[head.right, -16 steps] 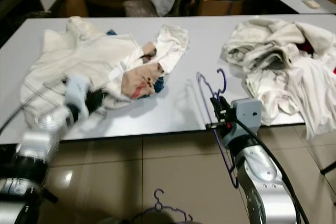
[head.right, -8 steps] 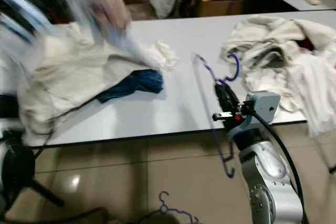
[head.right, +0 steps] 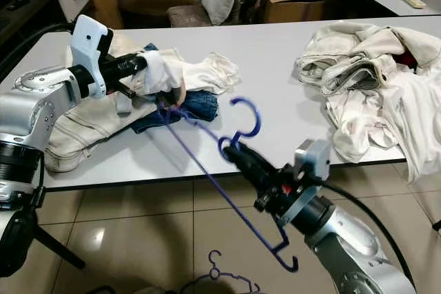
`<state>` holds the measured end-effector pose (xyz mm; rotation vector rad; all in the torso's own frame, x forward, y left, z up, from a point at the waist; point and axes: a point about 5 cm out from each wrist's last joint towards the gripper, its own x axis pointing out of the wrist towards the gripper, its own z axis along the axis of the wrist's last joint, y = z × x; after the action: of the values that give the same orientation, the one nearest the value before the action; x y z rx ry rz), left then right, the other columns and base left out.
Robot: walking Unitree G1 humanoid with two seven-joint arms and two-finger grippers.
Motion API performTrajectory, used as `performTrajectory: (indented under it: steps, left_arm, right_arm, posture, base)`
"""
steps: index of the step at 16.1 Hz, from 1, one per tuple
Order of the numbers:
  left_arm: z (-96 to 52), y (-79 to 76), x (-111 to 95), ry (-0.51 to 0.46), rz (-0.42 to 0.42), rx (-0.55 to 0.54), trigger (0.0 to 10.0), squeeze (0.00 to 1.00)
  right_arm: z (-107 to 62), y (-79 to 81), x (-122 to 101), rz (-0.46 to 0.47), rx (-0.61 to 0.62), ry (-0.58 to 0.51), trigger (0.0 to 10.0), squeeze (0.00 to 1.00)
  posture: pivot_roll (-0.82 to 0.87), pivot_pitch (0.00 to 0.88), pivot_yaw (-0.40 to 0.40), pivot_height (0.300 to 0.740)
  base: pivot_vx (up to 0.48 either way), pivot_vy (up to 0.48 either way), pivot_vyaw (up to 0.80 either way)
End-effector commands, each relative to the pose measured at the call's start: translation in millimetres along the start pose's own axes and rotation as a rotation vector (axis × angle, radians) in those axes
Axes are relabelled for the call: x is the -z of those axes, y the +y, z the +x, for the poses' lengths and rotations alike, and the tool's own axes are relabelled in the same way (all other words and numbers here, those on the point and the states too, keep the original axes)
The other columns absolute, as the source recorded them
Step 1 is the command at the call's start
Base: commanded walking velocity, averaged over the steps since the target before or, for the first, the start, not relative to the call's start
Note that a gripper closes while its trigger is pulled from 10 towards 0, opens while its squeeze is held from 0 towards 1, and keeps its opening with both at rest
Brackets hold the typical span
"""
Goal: Hang hanger
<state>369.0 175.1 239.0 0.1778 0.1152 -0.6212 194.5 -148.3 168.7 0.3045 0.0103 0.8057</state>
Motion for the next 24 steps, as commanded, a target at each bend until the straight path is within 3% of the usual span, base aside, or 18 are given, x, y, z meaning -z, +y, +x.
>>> performTrajectory:
  steps: [1, 3, 5, 7, 11, 14, 18, 21, 24]
  left_arm:
    - [0.0, -8.4, -5, 0.009, 0.027, 0.058, 0.0, 0.00]
    - [0.1, -19.6, -13, -0.005, 0.015, 0.134, 0.0, 0.00]
    - [-0.7, -41.0, -27, -0.035, 0.000, 0.261, 0.0, 0.00]
    - [0.6, -53.4, -21, 0.017, 0.024, 0.296, 0.0, 0.00]
    - [1.9, -38.5, -11, 0.077, 0.144, 0.114, 0.0, 0.00]
    - [3.5, -27.9, -14, 0.066, 0.262, -0.003, 0.0, 0.00]
    - [6.2, -38.0, -14, 0.064, 0.255, 0.064, 0.0, 0.00]
    - [5.4, -23.4, -10, 0.095, 0.326, -0.037, 0.0, 0.00]
    - [4.7, -33.2, -10, 0.088, 0.283, 0.039, 0.0, 0.00]
  right_arm:
    - [2.3, 3.8, -4, 0.002, -0.035, 0.000, 10.0, 0.00]
    - [6.1, 2.9, -1, 0.002, -0.052, 0.027, 10.0, 0.00]
    - [13.8, -0.9, 3, -0.017, -0.059, 0.064, 10.0, 0.00]
    - [18.2, -4.6, -1, -0.026, -0.051, 0.043, 10.0, 0.00]
    - [18.4, -9.7, -9, -0.047, -0.008, -0.007, 10.0, 0.00]
    - [11.8, -1.2, -8, -0.049, -0.074, 0.034, 10.0, 0.00]
    - [13.1, -7.9, -13, -0.068, -0.035, 0.010, 10.0, 0.00]
    - [10.8, -3.5, -15, -0.071, -0.072, 0.019, 10.0, 0.00]
    - [16.5, -16.7, -26, -0.088, 0.007, -0.050, 10.0, 0.00]
  posture:
    - [-0.15, 0.000, 0.069, 0.740]
    - [-0.14, 0.000, 0.066, 0.740]
    - [-0.14, 0.000, 0.062, 0.740]
    - [-0.13, 0.000, 0.057, 0.740]
    - [-0.13, 0.000, 0.051, 0.740]
    - [-0.14, 0.000, 0.050, 0.740]
    - [-0.15, 0.000, 0.048, 0.740]
    - [-0.14, 0.000, 0.041, 0.740]
    - [-0.14, 0.000, 0.032, 0.740]
  base:
    - [0.000, 0.000, 0.00]
    - [0.000, 0.000, 0.00]
    - [0.000, 0.000, 0.00]
    - [0.000, 0.000, 0.00]
    - [0.000, 0.000, 0.00]
    - [0.000, 0.000, 0.00]
    - [0.000, 0.000, 0.00]
    - [0.000, 0.000, 0.00]
    - [0.000, 0.000, 0.00]
